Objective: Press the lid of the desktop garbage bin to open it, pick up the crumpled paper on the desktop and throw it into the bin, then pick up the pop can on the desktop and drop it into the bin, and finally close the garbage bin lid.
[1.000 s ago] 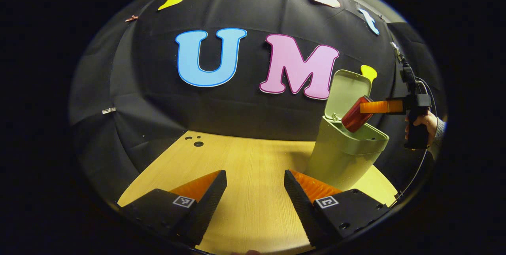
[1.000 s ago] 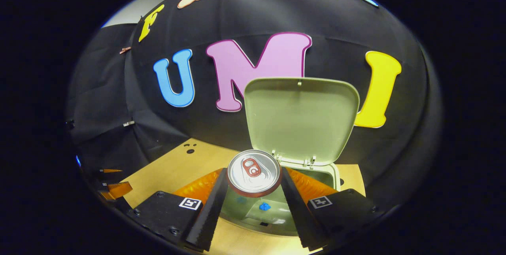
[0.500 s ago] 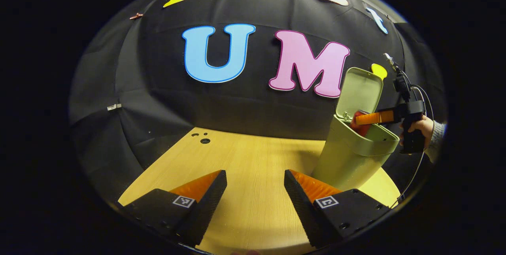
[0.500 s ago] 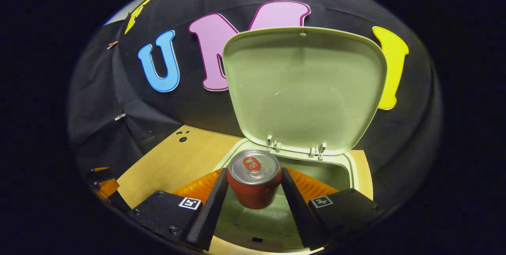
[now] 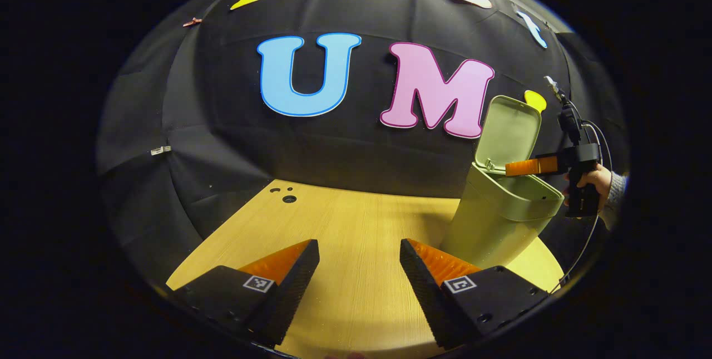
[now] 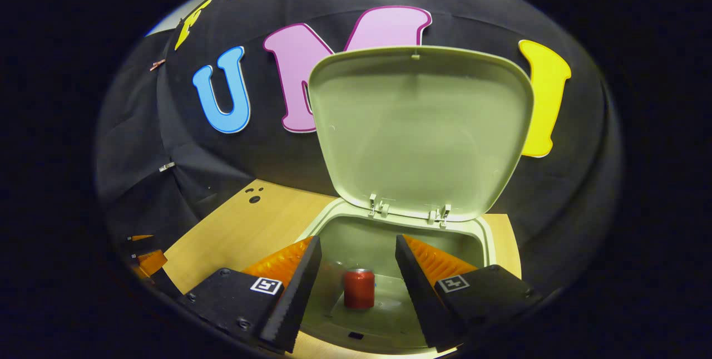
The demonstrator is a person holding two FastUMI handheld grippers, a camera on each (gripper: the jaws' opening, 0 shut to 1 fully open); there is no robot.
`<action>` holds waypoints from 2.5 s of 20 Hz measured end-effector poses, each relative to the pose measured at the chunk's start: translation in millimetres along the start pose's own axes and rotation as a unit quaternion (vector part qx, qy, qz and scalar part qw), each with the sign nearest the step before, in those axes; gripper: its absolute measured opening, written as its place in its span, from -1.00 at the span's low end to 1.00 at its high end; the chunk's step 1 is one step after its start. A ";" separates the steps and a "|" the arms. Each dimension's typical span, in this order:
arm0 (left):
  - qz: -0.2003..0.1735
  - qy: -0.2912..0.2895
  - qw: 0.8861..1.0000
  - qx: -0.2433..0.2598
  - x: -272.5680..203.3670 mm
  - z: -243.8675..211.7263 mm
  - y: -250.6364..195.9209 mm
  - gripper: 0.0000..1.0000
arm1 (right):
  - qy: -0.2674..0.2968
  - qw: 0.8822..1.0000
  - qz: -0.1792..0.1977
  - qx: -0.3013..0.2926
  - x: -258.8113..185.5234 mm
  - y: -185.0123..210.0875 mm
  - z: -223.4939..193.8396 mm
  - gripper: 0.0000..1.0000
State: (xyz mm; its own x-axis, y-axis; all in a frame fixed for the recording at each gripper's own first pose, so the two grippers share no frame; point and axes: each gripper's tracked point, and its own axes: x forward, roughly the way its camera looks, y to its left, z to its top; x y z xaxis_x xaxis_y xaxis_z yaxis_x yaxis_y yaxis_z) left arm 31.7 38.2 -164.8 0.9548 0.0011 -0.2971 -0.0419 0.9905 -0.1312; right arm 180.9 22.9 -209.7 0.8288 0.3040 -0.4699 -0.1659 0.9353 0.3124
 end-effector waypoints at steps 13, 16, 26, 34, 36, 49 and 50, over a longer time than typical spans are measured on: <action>-0.085 -0.014 0.996 0.013 -6.1 1.1 -37.8 0.89 | -0.121 0.991 -0.042 -0.033 -95.4 5.3 76.1 0.87; -0.109 -0.008 0.994 0.014 -3.5 -3.2 -44.9 0.90 | -0.158 0.985 -0.060 -0.025 -114.3 6.0 106.6 0.88; -0.168 -0.013 0.984 0.053 14.6 -3.5 -56.8 0.89 | -0.254 0.957 -0.140 -0.021 -123.9 -8.8 208.5 0.92; -0.161 -0.017 0.986 0.037 14.4 -5.8 -30.5 0.90 | -0.250 0.957 -0.146 -0.027 -56.8 -15.9 252.6 0.92; -0.143 -0.015 0.989 0.023 13.4 -6.9 -17.2 0.89 | -0.266 0.952 -0.148 -0.017 -53.4 -19.6 262.3 0.92; -0.087 -0.020 0.996 0.000 -5.3 -12.4 15.0 0.92 | -0.192 0.971 -0.143 0.007 0.0 -42.7 228.2 0.92; -0.088 -0.019 0.996 0.002 -6.4 -13.6 14.5 0.92 | -0.182 0.973 -0.143 0.002 1.6 -40.8 221.3 0.92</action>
State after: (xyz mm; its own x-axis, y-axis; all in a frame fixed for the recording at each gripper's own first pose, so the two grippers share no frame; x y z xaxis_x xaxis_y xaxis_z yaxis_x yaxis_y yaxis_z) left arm 20.9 50.7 -177.7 0.9575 -0.1680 -0.2346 0.1287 0.9763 -0.1738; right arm 307.3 -54.8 -40.5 0.9753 -0.0525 -0.2146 0.0997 0.9714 0.2154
